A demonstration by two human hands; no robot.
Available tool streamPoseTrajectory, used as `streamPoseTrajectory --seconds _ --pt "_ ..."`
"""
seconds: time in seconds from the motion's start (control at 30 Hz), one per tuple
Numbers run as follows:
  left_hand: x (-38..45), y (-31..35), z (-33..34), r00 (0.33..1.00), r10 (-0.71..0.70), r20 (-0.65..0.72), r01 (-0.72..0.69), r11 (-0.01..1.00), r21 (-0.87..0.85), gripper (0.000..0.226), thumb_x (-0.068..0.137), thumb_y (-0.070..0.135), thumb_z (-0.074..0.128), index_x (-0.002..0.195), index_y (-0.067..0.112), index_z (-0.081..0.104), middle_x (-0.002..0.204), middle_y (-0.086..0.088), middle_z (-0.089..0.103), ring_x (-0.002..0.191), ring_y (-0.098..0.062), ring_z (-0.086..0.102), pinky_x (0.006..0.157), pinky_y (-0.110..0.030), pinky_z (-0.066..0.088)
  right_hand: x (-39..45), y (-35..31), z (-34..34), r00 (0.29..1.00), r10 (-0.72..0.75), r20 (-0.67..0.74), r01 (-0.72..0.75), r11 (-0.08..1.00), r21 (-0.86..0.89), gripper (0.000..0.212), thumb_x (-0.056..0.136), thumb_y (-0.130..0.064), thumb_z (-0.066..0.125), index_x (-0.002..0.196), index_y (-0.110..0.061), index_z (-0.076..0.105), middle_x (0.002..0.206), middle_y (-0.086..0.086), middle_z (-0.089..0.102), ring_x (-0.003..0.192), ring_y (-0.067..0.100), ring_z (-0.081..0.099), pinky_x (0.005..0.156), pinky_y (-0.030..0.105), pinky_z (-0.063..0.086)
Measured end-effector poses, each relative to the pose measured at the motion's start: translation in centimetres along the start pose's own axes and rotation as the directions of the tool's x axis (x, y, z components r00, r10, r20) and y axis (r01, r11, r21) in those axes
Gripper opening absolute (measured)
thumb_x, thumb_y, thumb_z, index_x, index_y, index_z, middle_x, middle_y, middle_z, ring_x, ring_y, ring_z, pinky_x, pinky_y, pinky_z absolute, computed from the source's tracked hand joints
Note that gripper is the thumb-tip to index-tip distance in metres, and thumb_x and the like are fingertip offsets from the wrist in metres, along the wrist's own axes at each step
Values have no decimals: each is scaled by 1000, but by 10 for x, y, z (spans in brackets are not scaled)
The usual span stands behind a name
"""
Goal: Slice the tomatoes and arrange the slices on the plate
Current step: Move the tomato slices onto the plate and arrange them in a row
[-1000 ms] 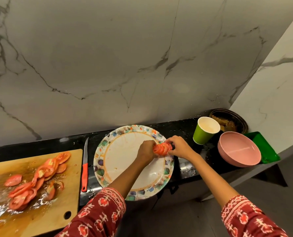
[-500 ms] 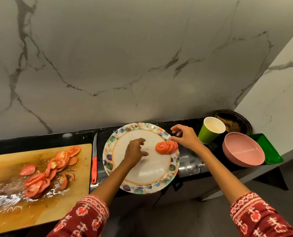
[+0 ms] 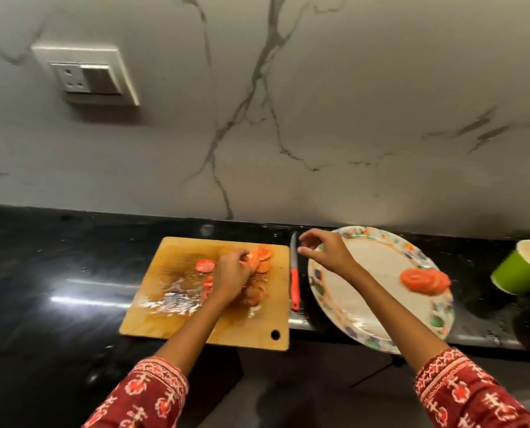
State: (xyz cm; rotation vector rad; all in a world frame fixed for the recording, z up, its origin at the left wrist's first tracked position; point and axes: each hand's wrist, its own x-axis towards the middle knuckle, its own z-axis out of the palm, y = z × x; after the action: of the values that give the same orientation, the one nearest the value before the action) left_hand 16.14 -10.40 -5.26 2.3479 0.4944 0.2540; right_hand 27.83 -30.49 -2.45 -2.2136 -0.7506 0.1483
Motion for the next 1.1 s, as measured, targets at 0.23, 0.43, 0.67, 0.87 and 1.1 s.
streamPoseTrajectory --seconds 0.23,0.43,0.67,0.87,1.1 --pt "7 -62 -47 997 -76 -15 77 996 35 35 85 15 62 120 14 58 107 -5 66 96 -19 61 81 -40 54 23 -43 82 989 101 104 -94 993 -71 23 80 -10 66 103 -7 66 93 10 68 84 18 63 73 27 47" --pt "11 -86 -61 999 -40 -22 41 999 16 32 86 15 62 118 13 61 108 -5 67 98 -19 62 82 -37 54 31 -75 119 992 68 105 -54 990 -133 27 87 -14 61 114 -11 62 106 5 66 94 17 61 77 27 48" --pt "15 -103 -70 1000 12 -22 -12 1000 -20 31 86 11 59 117 12 61 105 -4 67 94 -15 61 83 -35 54 42 -84 132 927 211 312 -55 896 -441 34 81 -19 69 113 -13 63 110 7 64 99 20 59 70 26 43" --pt "18 -115 -74 1000 3 -13 -4 999 -37 31 86 11 60 117 13 61 106 -4 67 95 -15 61 84 -34 54 49 -97 129 930 201 307 -66 915 -399 35 84 -4 59 118 -12 58 118 8 62 106 22 58 82 31 50" --pt "17 -109 -70 1000 24 13 -24 999 -41 32 86 13 61 118 13 60 106 -5 67 96 -16 61 84 -37 53 55 -112 148 876 200 438 64 853 -517 38 85 -10 63 122 -11 55 120 8 59 106 21 57 75 23 43"
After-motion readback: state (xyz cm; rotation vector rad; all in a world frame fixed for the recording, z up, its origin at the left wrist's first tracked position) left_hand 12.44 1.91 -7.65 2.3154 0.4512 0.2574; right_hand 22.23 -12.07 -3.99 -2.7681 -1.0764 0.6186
